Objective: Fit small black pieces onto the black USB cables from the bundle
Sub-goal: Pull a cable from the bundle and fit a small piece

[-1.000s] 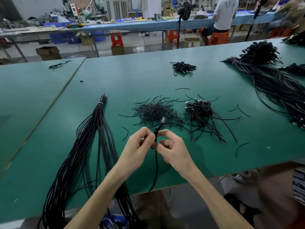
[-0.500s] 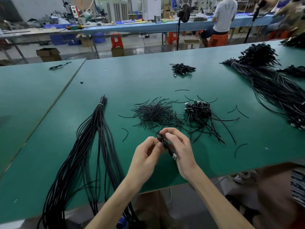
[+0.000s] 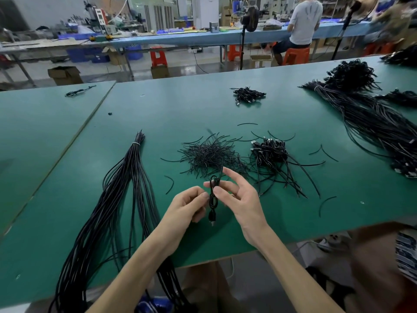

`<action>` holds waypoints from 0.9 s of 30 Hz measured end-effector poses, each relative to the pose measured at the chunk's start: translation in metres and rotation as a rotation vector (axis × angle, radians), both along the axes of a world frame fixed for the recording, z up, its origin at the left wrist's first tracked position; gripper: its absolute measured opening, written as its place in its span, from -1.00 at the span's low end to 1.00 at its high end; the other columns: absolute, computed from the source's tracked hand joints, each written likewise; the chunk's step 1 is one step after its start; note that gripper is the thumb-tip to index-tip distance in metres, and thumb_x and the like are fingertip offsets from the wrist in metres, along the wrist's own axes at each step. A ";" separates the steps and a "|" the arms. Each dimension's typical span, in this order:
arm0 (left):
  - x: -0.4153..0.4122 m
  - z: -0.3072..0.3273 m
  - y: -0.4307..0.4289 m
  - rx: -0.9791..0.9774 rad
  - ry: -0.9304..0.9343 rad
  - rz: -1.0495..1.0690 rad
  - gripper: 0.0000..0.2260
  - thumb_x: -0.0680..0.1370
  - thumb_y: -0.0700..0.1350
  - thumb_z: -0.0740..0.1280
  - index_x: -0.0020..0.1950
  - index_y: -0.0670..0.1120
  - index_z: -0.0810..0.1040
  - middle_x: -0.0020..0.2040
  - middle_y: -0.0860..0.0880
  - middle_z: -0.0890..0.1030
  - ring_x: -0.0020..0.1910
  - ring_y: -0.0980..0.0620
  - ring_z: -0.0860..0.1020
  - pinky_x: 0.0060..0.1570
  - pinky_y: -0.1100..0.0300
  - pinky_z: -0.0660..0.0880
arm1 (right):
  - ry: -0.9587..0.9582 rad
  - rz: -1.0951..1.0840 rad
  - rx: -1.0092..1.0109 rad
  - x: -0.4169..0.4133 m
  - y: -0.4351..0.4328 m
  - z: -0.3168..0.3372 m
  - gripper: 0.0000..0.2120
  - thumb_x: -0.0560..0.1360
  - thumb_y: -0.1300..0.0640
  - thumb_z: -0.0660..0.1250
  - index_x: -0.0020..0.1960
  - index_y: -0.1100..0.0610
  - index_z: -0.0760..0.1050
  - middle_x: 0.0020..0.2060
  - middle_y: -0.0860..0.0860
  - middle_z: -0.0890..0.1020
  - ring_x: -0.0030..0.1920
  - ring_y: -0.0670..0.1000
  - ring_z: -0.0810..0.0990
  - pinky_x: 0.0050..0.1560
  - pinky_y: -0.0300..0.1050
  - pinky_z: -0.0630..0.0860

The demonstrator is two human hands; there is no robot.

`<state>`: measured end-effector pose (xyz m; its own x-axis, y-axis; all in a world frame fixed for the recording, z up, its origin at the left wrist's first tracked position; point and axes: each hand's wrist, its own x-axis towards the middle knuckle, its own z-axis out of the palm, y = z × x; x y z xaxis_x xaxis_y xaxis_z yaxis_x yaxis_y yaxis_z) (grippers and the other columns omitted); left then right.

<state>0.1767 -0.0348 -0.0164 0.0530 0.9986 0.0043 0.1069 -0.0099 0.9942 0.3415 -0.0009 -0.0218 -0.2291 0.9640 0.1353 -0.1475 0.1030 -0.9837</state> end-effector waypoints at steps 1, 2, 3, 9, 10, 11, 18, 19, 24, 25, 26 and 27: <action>-0.002 0.000 0.002 -0.024 -0.020 0.007 -0.74 0.70 -0.11 0.27 -0.12 -0.22 0.42 -0.32 -0.06 0.31 -0.37 0.04 0.25 -0.31 0.19 0.20 | -0.042 -0.009 0.046 -0.001 -0.001 0.000 -0.53 0.60 0.18 0.42 0.46 0.03 0.40 0.07 -0.09 0.75 0.04 -0.08 0.69 0.15 0.03 0.52; -0.003 0.001 0.004 -0.049 -0.041 0.018 -0.77 0.70 -0.12 0.27 -0.12 -0.19 0.43 -0.33 -0.04 0.29 -0.38 0.05 0.23 -0.31 0.17 0.19 | -0.098 -0.020 0.111 -0.002 -0.002 -0.001 -0.58 0.60 0.21 0.42 0.42 0.02 0.45 0.08 -0.12 0.75 0.00 -0.11 0.67 0.03 -0.05 0.51; -0.004 0.002 0.006 -0.074 -0.061 0.033 -0.79 0.69 -0.13 0.27 -0.11 -0.18 0.44 -0.34 -0.02 0.28 -0.41 0.06 0.21 -0.32 0.17 0.20 | -0.155 -0.034 0.180 -0.003 -0.003 -0.002 -0.63 0.59 0.25 0.42 0.35 0.00 0.49 0.08 -0.13 0.74 0.00 -0.10 0.65 -0.04 -0.09 0.46; -0.001 0.010 0.018 -0.165 -0.063 0.093 -0.77 0.67 -0.18 0.29 -0.20 -0.12 0.49 -0.39 0.04 0.31 -0.46 0.10 0.23 -0.46 0.28 0.15 | -0.449 -0.174 0.602 -0.008 -0.010 -0.006 -0.67 0.47 0.45 0.40 0.07 0.06 0.60 0.02 -0.25 0.57 0.05 -0.12 0.51 0.02 -0.39 0.36; 0.001 0.012 0.020 -0.170 -0.072 0.097 -0.77 0.66 -0.18 0.29 -0.20 -0.12 0.50 -0.38 0.04 0.30 -0.46 0.10 0.24 -0.46 0.28 0.16 | -0.471 -0.191 0.664 -0.009 -0.010 -0.008 -0.66 0.45 0.48 0.38 0.04 0.08 0.59 0.06 -0.21 0.56 0.12 -0.10 0.50 0.08 -0.38 0.36; 0.001 0.014 0.021 -0.171 -0.096 0.096 -0.78 0.66 -0.18 0.30 -0.20 -0.12 0.50 -0.37 0.03 0.29 -0.45 0.10 0.25 -0.44 0.27 0.16 | -0.471 -0.214 0.693 -0.009 -0.010 -0.009 -0.66 0.44 0.51 0.37 0.01 0.10 0.59 0.10 -0.14 0.55 0.18 -0.09 0.49 0.13 -0.37 0.36; -0.004 0.032 0.024 -0.176 -0.434 0.165 -0.76 0.64 -0.17 0.33 -0.24 -0.10 0.49 -0.37 0.02 0.32 -0.45 0.09 0.24 -0.20 0.15 0.26 | -0.561 -0.162 0.644 -0.012 -0.009 -0.012 -0.72 0.49 0.47 0.38 0.07 0.16 0.64 0.09 -0.07 0.49 0.11 -0.14 0.51 0.04 -0.39 0.38; -0.006 0.034 0.022 -0.157 -0.418 0.136 -0.76 0.65 -0.16 0.32 -0.22 -0.11 0.48 -0.37 0.02 0.32 -0.44 0.08 0.23 -0.18 0.14 0.27 | -0.550 -0.151 0.619 -0.011 -0.008 -0.011 -0.71 0.51 0.47 0.36 0.08 0.15 0.66 0.09 -0.08 0.52 0.13 -0.13 0.52 0.06 -0.39 0.37; -0.004 0.041 0.010 0.036 -0.326 0.052 -0.81 0.67 -0.15 0.27 -0.11 -0.19 0.43 -0.35 -0.02 0.27 -0.43 0.07 0.20 -0.27 0.26 0.28 | -0.440 -0.040 0.433 -0.010 -0.005 -0.005 -0.60 0.55 0.48 0.27 0.13 0.06 0.69 0.11 -0.20 0.62 0.14 -0.14 0.54 0.04 -0.39 0.42; -0.002 0.040 0.008 0.074 -0.277 0.046 -0.78 0.68 -0.16 0.26 -0.15 -0.19 0.43 -0.36 -0.03 0.28 -0.43 0.06 0.21 -0.31 0.27 0.25 | -0.423 -0.023 0.397 -0.011 -0.006 -0.004 -0.60 0.55 0.47 0.27 0.14 0.05 0.69 0.11 -0.24 0.60 0.13 -0.15 0.54 0.05 -0.38 0.42; 0.002 0.039 0.004 0.109 -0.213 0.026 -0.76 0.69 -0.17 0.25 -0.18 -0.17 0.43 -0.38 -0.04 0.30 -0.44 0.06 0.23 -0.35 0.28 0.24 | -0.414 -0.011 0.375 -0.011 -0.006 -0.004 -0.60 0.55 0.46 0.28 0.12 0.02 0.68 0.10 -0.26 0.58 0.12 -0.16 0.52 0.06 -0.36 0.43; 0.007 0.036 0.000 0.137 -0.151 -0.002 -0.75 0.70 -0.19 0.25 -0.19 -0.17 0.44 -0.40 -0.05 0.32 -0.44 0.05 0.24 -0.38 0.29 0.24 | -0.398 -0.005 0.366 -0.010 -0.006 -0.004 -0.59 0.54 0.45 0.29 0.07 -0.03 0.66 0.09 -0.25 0.57 0.13 -0.14 0.51 0.09 -0.34 0.43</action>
<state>0.1833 -0.0344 0.0197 0.0435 0.9879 0.1486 -0.0434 -0.1468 0.9882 0.3315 -0.0072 -0.0261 -0.3268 0.8713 0.3662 0.2308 0.4493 -0.8630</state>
